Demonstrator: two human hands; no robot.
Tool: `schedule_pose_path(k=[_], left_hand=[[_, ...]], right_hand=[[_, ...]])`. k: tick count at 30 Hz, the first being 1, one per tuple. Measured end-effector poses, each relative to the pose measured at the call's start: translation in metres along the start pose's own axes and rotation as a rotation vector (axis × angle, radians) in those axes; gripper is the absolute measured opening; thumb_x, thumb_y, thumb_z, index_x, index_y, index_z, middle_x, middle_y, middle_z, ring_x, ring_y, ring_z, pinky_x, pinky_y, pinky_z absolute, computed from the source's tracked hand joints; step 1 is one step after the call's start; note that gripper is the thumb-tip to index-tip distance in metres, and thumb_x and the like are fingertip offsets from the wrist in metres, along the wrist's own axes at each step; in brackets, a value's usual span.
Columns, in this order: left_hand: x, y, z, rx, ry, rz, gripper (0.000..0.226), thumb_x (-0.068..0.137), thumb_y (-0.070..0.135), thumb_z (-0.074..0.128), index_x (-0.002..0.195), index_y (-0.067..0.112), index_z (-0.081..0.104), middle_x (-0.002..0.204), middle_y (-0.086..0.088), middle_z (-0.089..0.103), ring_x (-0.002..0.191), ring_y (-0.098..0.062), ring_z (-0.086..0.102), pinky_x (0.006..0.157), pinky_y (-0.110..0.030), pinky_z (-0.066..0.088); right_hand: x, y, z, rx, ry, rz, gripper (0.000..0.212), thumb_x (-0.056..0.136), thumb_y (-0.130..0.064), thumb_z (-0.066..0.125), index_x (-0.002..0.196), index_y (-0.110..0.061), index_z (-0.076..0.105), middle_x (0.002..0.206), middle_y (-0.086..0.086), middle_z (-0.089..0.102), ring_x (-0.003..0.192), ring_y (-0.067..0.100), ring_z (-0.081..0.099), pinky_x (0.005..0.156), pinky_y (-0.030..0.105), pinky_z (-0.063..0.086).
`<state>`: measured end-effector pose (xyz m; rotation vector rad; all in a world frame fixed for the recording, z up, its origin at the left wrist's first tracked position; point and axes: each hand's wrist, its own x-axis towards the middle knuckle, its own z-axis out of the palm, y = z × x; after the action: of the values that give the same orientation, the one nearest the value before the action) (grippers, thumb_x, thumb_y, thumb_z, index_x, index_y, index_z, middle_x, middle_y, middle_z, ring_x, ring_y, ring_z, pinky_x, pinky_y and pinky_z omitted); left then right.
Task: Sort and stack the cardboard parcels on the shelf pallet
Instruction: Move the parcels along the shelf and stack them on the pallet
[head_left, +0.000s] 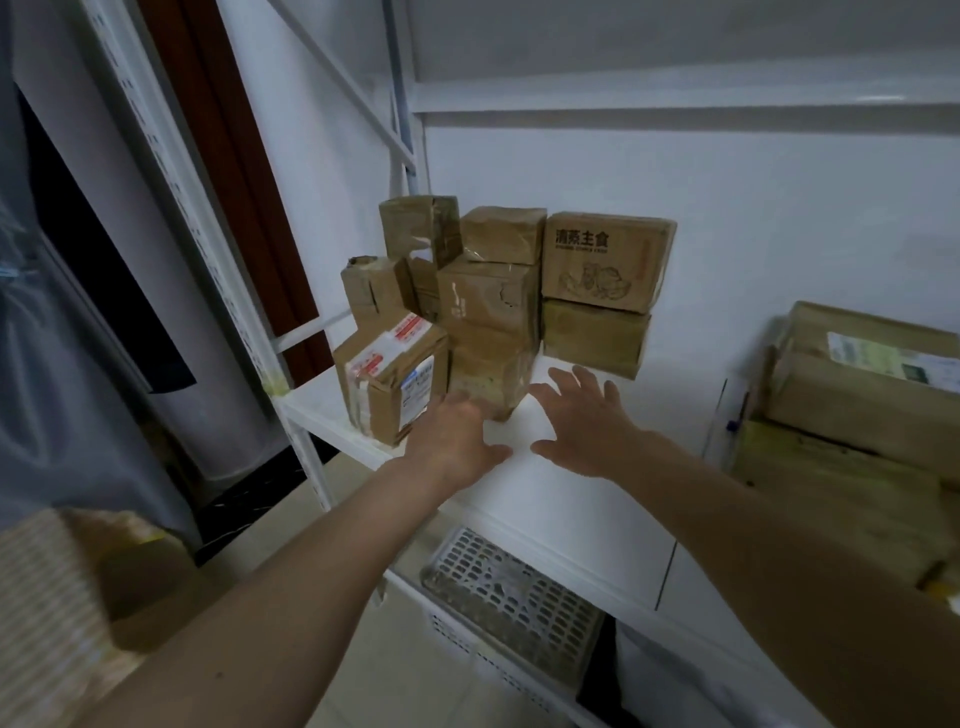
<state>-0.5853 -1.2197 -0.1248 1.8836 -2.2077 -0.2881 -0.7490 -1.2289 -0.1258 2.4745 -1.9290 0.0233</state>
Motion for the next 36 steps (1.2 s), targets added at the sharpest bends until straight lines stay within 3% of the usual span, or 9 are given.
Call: schedule_pose_path(k=[4, 9, 12, 14, 16, 19, 29, 33, 36], left_hand=[[0.042, 0.004, 0.001, 0.015, -0.022, 0.057, 0.044, 0.084, 0.046, 0.066, 0.122, 0.026, 0.062, 0.131, -0.004, 0.053, 0.121, -0.025, 0.047, 0.1, -0.039, 0.044], [0.12, 0.025, 0.002, 0.013, -0.024, 0.105, 0.058, 0.082, 0.045, 0.068, 0.131, 0.02, 0.052, 0.13, -0.005, 0.054, 0.118, -0.026, 0.05, 0.099, -0.04, 0.046], [0.167, 0.047, 0.003, -0.228, -0.027, 0.111, 0.069, 0.076, 0.04, 0.076, 0.136, 0.024, 0.044, 0.133, 0.0, 0.052, 0.122, -0.022, 0.049, 0.099, -0.035, 0.044], [0.198, 0.061, 0.005, -0.406, -0.036, 0.112, 0.069, 0.072, 0.038, 0.08, 0.131, 0.025, 0.047, 0.126, 0.004, 0.056, 0.114, -0.016, 0.053, 0.086, -0.025, 0.043], [0.23, 0.069, 0.01, -0.529, -0.04, 0.064, 0.071, 0.072, 0.039, 0.079, 0.133, 0.02, 0.046, 0.127, 0.003, 0.055, 0.112, -0.015, 0.052, 0.085, -0.025, 0.042], [0.273, 0.072, 0.019, -0.655, -0.054, -0.041, 0.077, 0.078, 0.037, 0.075, 0.142, 0.015, 0.036, 0.141, -0.004, 0.048, 0.126, -0.022, 0.046, 0.103, -0.033, 0.04], [0.344, 0.102, 0.065, -0.78, 0.03, -0.23, 0.074, 0.088, 0.012, 0.058, 0.149, 0.006, 0.017, 0.15, -0.016, 0.031, 0.136, -0.032, 0.032, 0.114, -0.042, 0.03], [0.356, 0.104, 0.075, -0.875, 0.084, -0.385, 0.075, 0.089, 0.012, 0.054, 0.15, 0.006, 0.011, 0.149, -0.018, 0.03, 0.135, -0.034, 0.033, 0.112, -0.043, 0.031], [0.362, 0.102, 0.08, -0.93, 0.119, -0.418, 0.074, 0.089, 0.009, 0.054, 0.151, 0.007, 0.012, 0.15, -0.016, 0.029, 0.137, -0.032, 0.032, 0.113, -0.04, 0.03]], right_hand=[[0.034, 0.016, 0.001, 0.026, 0.017, 0.022, 0.07, 0.091, -0.044, 0.054, 0.149, -0.022, 0.02, 0.158, 0.005, 0.01, 0.145, 0.032, 0.006, 0.114, 0.055, 0.013], [0.079, 0.058, 0.001, 0.15, 0.096, 0.103, 0.065, 0.087, -0.045, 0.058, 0.143, -0.026, 0.031, 0.152, 0.004, 0.023, 0.14, 0.031, 0.017, 0.111, 0.052, 0.02], [0.111, 0.087, 0.002, 0.295, 0.069, 0.174, 0.069, 0.086, -0.046, 0.059, 0.144, -0.023, 0.029, 0.151, 0.005, 0.025, 0.139, 0.032, 0.02, 0.113, 0.051, 0.024], [0.135, 0.105, 0.001, 0.409, 0.067, 0.243, 0.072, 0.086, -0.049, 0.057, 0.145, -0.021, 0.026, 0.149, 0.01, 0.029, 0.137, 0.034, 0.025, 0.111, 0.048, 0.028], [0.155, 0.125, -0.002, 0.599, 0.097, 0.396, 0.076, 0.085, -0.048, 0.061, 0.144, -0.014, 0.026, 0.146, 0.015, 0.032, 0.134, 0.036, 0.03, 0.109, 0.046, 0.03], [0.178, 0.155, 0.001, 0.799, 0.181, 0.569, 0.072, 0.088, -0.032, 0.063, 0.143, -0.003, 0.026, 0.145, 0.019, 0.033, 0.132, 0.037, 0.033, 0.109, 0.044, 0.032], [0.221, 0.197, 0.017, 1.028, 0.338, 0.636, 0.06, 0.094, -0.027, 0.054, 0.144, -0.007, 0.026, 0.143, 0.012, 0.04, 0.129, 0.029, 0.042, 0.106, 0.046, 0.04], [0.232, 0.205, 0.018, 1.108, 0.41, 0.682, 0.052, 0.099, -0.037, 0.043, 0.142, -0.009, 0.03, 0.139, 0.01, 0.046, 0.125, 0.029, 0.047, 0.095, 0.033, 0.041], [0.239, 0.21, 0.019, 1.151, 0.428, 0.724, 0.051, 0.101, -0.041, 0.036, 0.141, -0.01, 0.031, 0.136, 0.011, 0.049, 0.121, 0.029, 0.049, 0.087, 0.032, 0.039]])
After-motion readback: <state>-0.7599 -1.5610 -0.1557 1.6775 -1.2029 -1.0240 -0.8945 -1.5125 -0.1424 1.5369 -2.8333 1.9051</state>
